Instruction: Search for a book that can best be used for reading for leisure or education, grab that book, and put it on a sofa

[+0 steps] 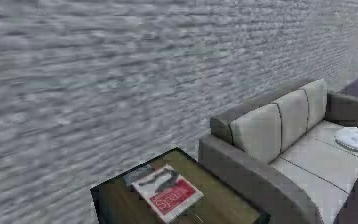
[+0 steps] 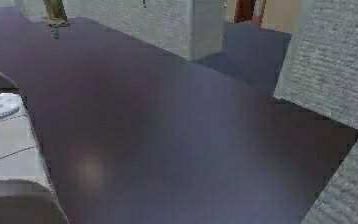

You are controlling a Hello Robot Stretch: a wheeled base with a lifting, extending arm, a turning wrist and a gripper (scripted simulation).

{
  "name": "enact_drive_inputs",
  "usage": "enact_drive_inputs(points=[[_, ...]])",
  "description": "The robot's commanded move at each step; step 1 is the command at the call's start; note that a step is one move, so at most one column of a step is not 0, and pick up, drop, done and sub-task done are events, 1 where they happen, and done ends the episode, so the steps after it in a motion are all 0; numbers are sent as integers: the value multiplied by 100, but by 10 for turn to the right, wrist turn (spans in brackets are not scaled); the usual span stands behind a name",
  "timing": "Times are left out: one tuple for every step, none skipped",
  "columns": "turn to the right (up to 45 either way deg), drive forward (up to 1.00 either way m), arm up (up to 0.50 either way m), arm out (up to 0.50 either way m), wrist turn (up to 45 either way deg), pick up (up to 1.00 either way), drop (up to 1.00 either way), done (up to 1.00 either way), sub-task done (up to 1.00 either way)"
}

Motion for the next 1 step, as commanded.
enact_drive_inputs(points=[[-450,0,0,0,0,0,0,0,0]])
